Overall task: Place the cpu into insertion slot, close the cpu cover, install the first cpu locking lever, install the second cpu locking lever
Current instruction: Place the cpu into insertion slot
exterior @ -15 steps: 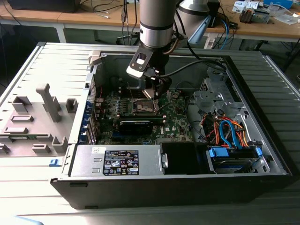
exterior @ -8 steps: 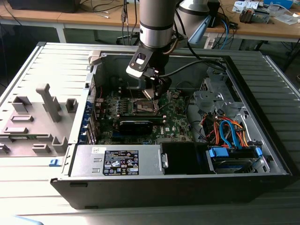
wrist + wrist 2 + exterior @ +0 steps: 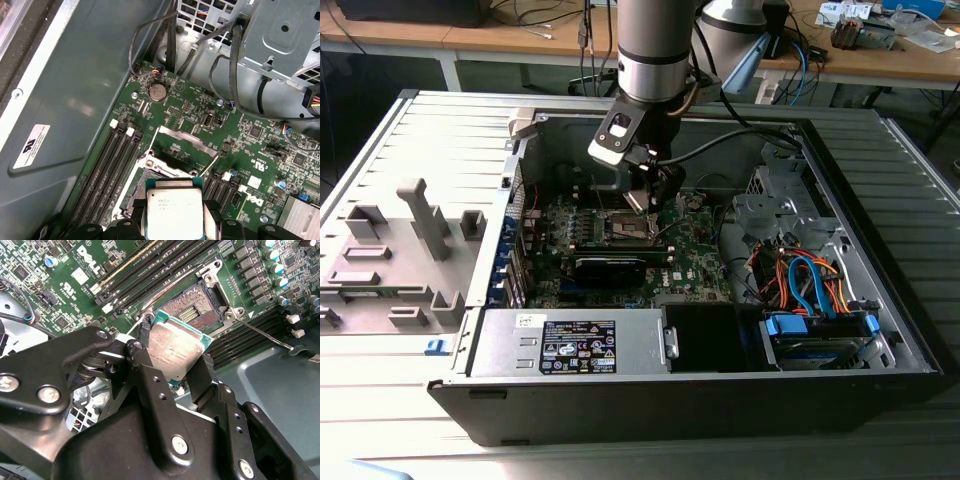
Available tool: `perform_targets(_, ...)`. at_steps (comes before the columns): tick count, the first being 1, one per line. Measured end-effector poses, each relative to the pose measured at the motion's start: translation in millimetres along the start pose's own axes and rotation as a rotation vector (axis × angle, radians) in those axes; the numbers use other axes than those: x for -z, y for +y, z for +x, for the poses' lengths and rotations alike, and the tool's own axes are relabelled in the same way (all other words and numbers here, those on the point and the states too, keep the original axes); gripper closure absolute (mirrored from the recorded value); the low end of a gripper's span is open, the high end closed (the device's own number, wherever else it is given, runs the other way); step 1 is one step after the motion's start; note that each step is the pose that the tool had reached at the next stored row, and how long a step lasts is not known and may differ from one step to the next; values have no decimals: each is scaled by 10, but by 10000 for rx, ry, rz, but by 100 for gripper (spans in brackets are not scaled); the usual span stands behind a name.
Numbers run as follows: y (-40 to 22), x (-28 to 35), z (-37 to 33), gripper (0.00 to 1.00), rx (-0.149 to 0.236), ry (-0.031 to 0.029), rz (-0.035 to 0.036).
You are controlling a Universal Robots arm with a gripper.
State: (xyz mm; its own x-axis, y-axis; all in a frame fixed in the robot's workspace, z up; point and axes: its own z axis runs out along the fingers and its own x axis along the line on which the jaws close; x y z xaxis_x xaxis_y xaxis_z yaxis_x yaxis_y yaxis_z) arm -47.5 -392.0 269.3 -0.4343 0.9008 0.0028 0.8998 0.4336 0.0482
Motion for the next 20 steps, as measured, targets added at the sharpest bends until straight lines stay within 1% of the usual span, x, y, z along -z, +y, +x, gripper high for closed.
perform_targets(13,0,-4,0,45,-204,-60,24)
perform_targets(20,0,-7,0,45,-347,-103,41)
